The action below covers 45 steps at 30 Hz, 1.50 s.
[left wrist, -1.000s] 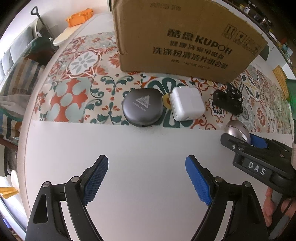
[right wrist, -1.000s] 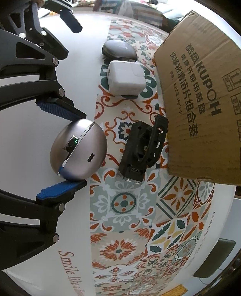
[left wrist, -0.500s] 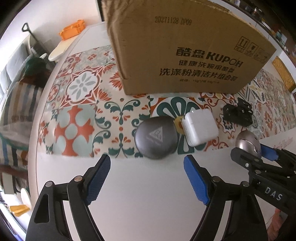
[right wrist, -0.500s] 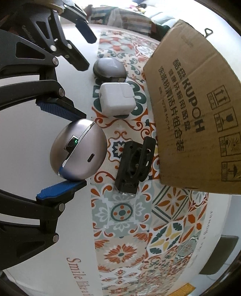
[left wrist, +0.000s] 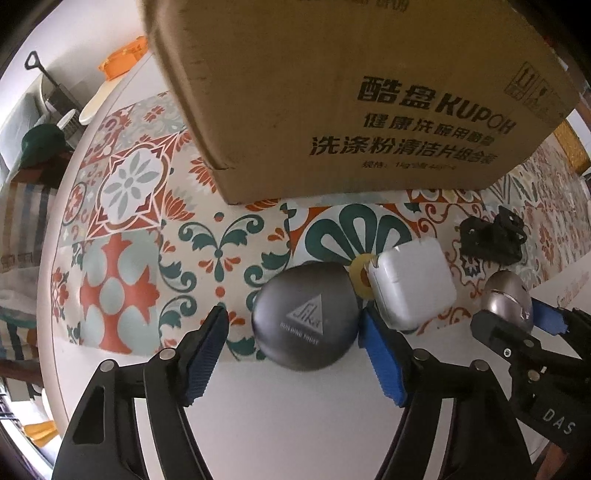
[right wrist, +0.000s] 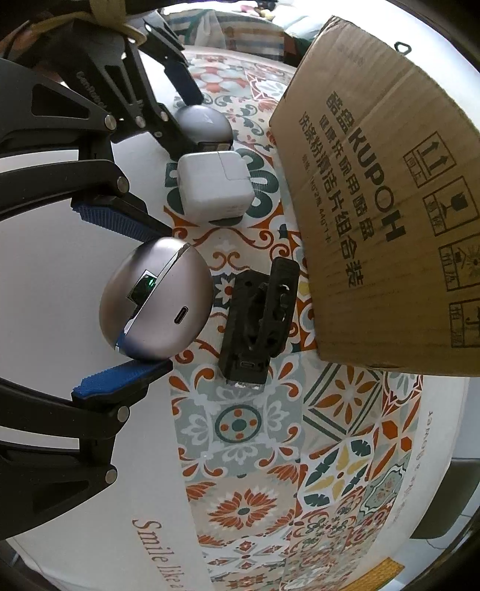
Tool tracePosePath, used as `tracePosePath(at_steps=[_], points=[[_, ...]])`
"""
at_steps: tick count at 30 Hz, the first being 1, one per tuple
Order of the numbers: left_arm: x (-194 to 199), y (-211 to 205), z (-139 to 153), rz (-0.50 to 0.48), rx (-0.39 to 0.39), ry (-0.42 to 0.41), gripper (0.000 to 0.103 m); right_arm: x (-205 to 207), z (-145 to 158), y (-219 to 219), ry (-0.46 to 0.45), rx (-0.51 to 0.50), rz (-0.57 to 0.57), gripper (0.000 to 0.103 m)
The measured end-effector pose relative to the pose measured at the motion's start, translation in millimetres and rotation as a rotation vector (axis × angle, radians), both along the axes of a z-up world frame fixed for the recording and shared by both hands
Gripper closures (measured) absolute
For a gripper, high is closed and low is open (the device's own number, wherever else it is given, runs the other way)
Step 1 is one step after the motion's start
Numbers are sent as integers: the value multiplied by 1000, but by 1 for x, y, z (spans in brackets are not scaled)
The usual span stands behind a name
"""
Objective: Organize rigid objects
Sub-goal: 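Grasp the silver mouse with the right tool while the left tool grasps the dark round case, then carry the mouse and dark case over the box and open both tools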
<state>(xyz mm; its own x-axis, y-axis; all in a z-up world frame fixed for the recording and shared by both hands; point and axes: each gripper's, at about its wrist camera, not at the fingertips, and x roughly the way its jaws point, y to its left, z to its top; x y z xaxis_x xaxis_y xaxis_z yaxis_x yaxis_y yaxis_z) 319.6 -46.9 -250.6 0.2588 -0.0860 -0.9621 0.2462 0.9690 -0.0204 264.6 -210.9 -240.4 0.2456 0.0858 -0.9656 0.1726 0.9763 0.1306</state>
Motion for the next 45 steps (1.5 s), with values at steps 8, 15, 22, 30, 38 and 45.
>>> tracePosePath(at_steps=[8, 15, 22, 30, 38, 45], points=[[5, -8, -5, 0, -25, 2, 48, 9, -8, 3, 4, -3, -4, 40], [-12, 2, 6, 13, -43, 3, 48, 2, 2, 6, -6, -2, 7, 40], [-37, 20, 32, 37, -82, -21, 48, -15, 18, 12, -26, -3, 22, 40], [-57, 29, 74, 50, -70, -109, 48, -31, 52, 9, -86, -16, 28, 40], [-63, 30, 118, 55, -85, -199, 48, -40, 96, 12, -189, -38, 38, 40], [-64, 30, 151, 56, -92, -272, 48, -42, 130, 16, -266, -45, 46, 40]])
